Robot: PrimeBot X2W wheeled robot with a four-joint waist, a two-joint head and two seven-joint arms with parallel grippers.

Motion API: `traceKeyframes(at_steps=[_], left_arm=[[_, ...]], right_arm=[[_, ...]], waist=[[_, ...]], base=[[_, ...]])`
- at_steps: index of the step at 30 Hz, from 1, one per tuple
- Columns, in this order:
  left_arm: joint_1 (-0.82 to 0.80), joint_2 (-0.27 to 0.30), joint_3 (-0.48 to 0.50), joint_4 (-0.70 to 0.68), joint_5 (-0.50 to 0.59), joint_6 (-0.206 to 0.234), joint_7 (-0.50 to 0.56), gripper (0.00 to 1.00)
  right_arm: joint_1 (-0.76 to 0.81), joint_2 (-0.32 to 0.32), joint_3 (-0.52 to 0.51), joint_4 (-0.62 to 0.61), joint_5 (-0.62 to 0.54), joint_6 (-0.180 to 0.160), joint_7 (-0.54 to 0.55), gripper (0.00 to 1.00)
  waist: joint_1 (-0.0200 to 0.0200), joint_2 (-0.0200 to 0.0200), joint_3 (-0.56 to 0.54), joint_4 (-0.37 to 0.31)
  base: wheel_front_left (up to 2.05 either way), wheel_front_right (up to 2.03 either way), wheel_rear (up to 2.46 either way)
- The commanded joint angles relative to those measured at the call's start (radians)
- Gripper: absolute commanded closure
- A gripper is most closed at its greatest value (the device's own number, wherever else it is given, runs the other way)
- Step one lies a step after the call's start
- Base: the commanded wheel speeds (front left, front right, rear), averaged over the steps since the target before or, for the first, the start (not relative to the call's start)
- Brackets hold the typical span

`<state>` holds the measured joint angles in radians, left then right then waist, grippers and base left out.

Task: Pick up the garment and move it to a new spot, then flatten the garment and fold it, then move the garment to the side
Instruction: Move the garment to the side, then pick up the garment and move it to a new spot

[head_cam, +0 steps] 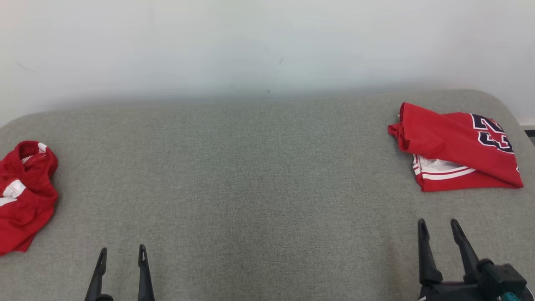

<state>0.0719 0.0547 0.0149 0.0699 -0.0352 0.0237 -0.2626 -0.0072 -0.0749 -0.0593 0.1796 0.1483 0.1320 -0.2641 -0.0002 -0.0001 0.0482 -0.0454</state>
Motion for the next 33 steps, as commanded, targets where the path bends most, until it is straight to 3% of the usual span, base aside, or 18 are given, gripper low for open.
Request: traceKeyframes(at_steps=[1, 33], left_arm=[[0.014, -0.003, 0.002, 0.003, 0.002, 0.002, -0.003, 0.00], [0.016, -0.004, 0.006, 0.060, 0.011, -0.009, -0.003, 0.00]], right_arm=[[0.026, 0.010, -0.017, -0.006, -0.009, -0.002, 0.000, 0.00], [0.076, 0.025, -0.014, 0.014, 0.009, -0.002, 0.000, 0.00]], waist=[[0.0002, 0.0001, -0.011, 0.001], [0.0002, 0.0001, -0.026, 0.015]], base=[[0.00, 0.00, 0.00], [0.00, 0.00, 0.00]])
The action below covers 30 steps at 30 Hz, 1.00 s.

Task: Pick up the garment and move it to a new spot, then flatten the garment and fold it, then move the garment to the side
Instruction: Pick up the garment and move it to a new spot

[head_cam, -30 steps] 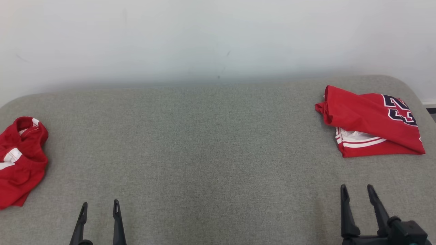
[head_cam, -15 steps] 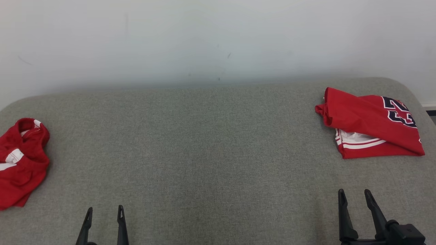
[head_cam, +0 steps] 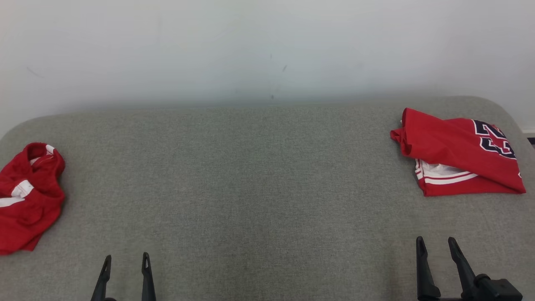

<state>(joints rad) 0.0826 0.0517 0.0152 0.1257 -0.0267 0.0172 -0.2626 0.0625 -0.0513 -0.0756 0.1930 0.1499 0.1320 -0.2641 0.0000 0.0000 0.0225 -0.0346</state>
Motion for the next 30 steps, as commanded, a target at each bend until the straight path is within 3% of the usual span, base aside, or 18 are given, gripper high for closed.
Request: traceKeyframes(at_steps=[1, 9, 21, 30], left_arm=[[0.005, -0.001, 0.004, 0.005, 0.004, -0.003, -0.003, 0.00], [0.004, -0.001, 0.013, 0.012, -0.003, 0.005, -0.003, 0.00], [0.019, -0.001, 0.038, 0.017, -0.019, 0.015, -0.003, 0.00], [0.023, -0.002, 0.040, 0.021, -0.025, 0.020, -0.003, 0.00]], right_arm=[[0.010, 0.001, 0.000, 0.000, 0.009, -0.002, 0.000, 0.00], [0.017, 0.001, 0.009, 0.002, 0.010, -0.002, 0.000, 0.00], [0.009, 0.001, 0.055, 0.008, 0.014, -0.002, 0.000, 0.00], [0.005, 0.001, 0.074, 0.009, 0.013, -0.002, 0.000, 0.00]], waist=[[0.0000, 0.0000, 0.000, 0.013], [0.0000, 0.0000, 0.003, 0.109], [0.0000, 0.0000, 0.009, 0.319], [0.0000, 0.0000, 0.008, 0.420]], base=[[0.00, 0.00, 0.00], [0.00, 0.00, 0.00], [0.00, 0.00, 0.00], [0.00, 0.00, 0.00]])
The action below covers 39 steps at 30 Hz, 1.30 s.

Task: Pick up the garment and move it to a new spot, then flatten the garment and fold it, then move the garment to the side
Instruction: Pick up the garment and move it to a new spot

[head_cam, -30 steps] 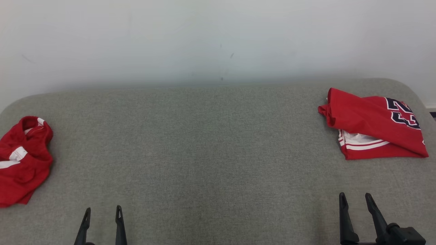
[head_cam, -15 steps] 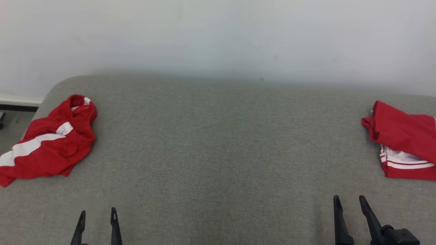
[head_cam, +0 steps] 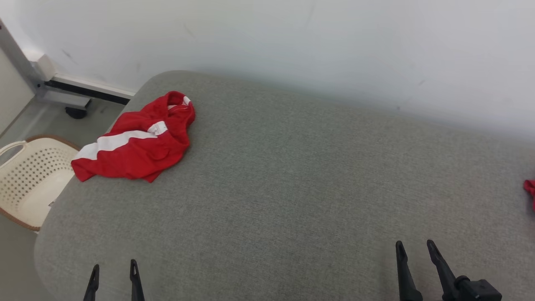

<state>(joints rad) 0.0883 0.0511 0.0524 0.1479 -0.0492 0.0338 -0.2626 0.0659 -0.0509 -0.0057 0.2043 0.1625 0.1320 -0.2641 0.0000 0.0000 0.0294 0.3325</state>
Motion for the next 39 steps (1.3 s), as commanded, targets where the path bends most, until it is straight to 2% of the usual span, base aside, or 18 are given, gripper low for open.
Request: traceKeyframes(at_steps=[1, 9, 17, 25, 31, 36, 39], left_arm=[[0.017, -0.001, 0.001, 0.000, -0.005, 0.003, -0.003, 0.00], [0.020, -0.001, 0.004, 0.005, -0.014, 0.013, -0.003, 0.00], [-0.003, -0.001, 0.011, 0.006, -0.028, 0.013, -0.003, 0.00], [-0.147, 0.012, 0.064, 0.017, -0.031, -0.021, -0.003, 0.00], [-0.446, 0.082, 0.170, 0.105, -0.075, -0.063, -0.003, 0.00], [-0.582, 0.127, 0.206, 0.175, -0.091, -0.076, -0.003, 0.00], [-0.701, 0.176, 0.213, 0.258, -0.095, -0.078, -0.001, 0.00]], right_arm=[[0.001, 0.001, 0.006, -0.003, -0.001, -0.002, 0.000, 0.00], [-0.003, 0.001, 0.020, 0.002, 0.000, -0.002, 0.000, 0.00], [-0.011, 0.001, 0.036, 0.004, -0.002, -0.002, 0.000, 0.00], [-0.072, 0.000, 0.063, -0.019, -0.024, -0.002, 0.000, 0.00], [-0.173, 0.000, 0.098, -0.080, -0.042, -0.002, 0.000, 0.00], [-0.223, 0.000, 0.105, -0.109, -0.050, -0.002, 0.000, 0.00], [-0.272, -0.001, 0.109, -0.130, -0.046, -0.002, 0.000, 0.00]], waist=[[0.0000, 0.0000, 0.001, 0.062], [0.0000, 0.0000, -0.004, 0.095], [0.0000, 0.0000, 0.003, 0.072], [0.0000, 0.0000, 0.077, -0.031], [0.0000, 0.0000, 0.218, -0.174], [0.0000, 0.0000, 0.294, -0.228], [0.0000, 0.0000, 0.368, -0.273]], base=[[0.00, 0.00, 0.00], [0.00, 0.00, 0.00], [0.00, 0.00, 0.00], [0.00, 0.00, 0.00], [0.00, 0.00, 0.00], [0.00, 0.00, 0.00], [0.00, 0.00, 0.00]])
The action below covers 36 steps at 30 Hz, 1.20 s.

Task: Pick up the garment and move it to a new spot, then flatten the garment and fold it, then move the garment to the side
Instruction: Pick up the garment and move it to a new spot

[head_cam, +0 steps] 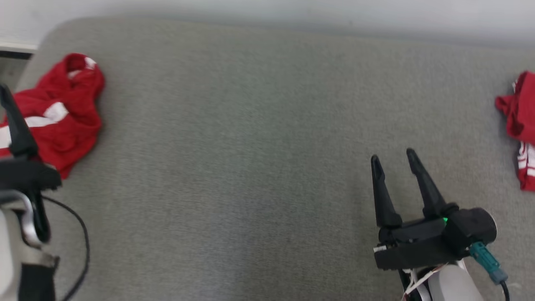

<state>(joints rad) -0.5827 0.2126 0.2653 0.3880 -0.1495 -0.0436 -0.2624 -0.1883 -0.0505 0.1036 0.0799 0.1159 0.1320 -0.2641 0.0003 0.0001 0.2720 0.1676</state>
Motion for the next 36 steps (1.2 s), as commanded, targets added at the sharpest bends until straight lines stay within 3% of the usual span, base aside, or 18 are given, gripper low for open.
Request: traceKeyframes(at_steps=[1, 4, 11, 22, 30, 31, 32, 33, 36], left_arm=[[-0.030, 0.015, 0.001, 0.018, 0.006, -0.001, -0.001, 0.00], [-0.125, 0.070, 0.014, 0.102, -0.008, -0.009, 0.022, 0.00], [-0.271, 0.135, 0.002, 0.270, -0.005, 0.003, 0.112, 0.00], [-0.336, 0.176, 0.015, 0.543, -0.018, 0.077, 0.257, 0.00], [-0.339, 0.181, 0.026, 0.693, -0.061, 0.079, 0.412, 0.00], [-0.341, 0.179, 0.016, 0.710, -0.057, 0.077, 0.422, 0.11], [-0.343, 0.180, 0.014, 0.709, -0.057, 0.077, 0.414, 0.77], [-0.343, 0.178, 0.012, 0.708, -0.056, 0.079, 0.403, 1.00], [-0.345, 0.172, 0.004, 0.695, -0.056, 0.072, 0.365, 1.00]], right_arm=[[-0.018, -0.001, -0.001, -0.005, 0.001, -0.002, 0.000, 0.00], [-0.051, -0.001, 0.008, -0.023, 0.006, -0.002, 0.000, 0.00], [-0.096, -0.001, 0.027, -0.044, 0.013, -0.002, 0.000, 0.00], [-0.098, -0.001, 0.034, -0.047, 0.007, -0.002, 0.000, 0.00], [-0.085, -0.009, 0.048, -0.044, 0.002, -0.002, 0.000, 0.00], [-0.079, -0.011, 0.051, -0.043, 0.003, -0.002, 0.000, 0.00], [-0.077, -0.012, 0.053, -0.042, 0.003, -0.002, 0.000, 0.00], [-0.075, -0.011, 0.055, -0.040, 0.003, -0.002, 0.000, 0.00], [-0.074, -0.011, 0.059, -0.035, 0.004, -0.002, 0.000, 0.00]], waist=[[-0.0003, -0.0001, 0.125, -0.108], [-0.0003, -0.0001, 0.173, -0.139], [-0.0003, -0.0001, 0.237, -0.186], [-0.0003, -0.0001, 0.239, -0.198], [-0.0003, -0.0001, 0.216, -0.194], [-0.0003, -0.0001, 0.208, -0.192], [-0.0003, -0.0001, 0.204, -0.192], [-0.0003, -0.0001, 0.199, -0.191], [-0.0003, -0.0001, 0.183, -0.187]], base=[[0.00, 0.00, 0.00], [0.00, 0.00, 0.00], [0.00, 0.00, 0.00], [0.00, 0.00, 0.00], [0.00, 0.00, 0.00], [0.00, 0.00, 0.00], [0.00, 0.00, 0.00], [0.00, 0.00, 0.00], [0.00, 0.00, 0.00]])
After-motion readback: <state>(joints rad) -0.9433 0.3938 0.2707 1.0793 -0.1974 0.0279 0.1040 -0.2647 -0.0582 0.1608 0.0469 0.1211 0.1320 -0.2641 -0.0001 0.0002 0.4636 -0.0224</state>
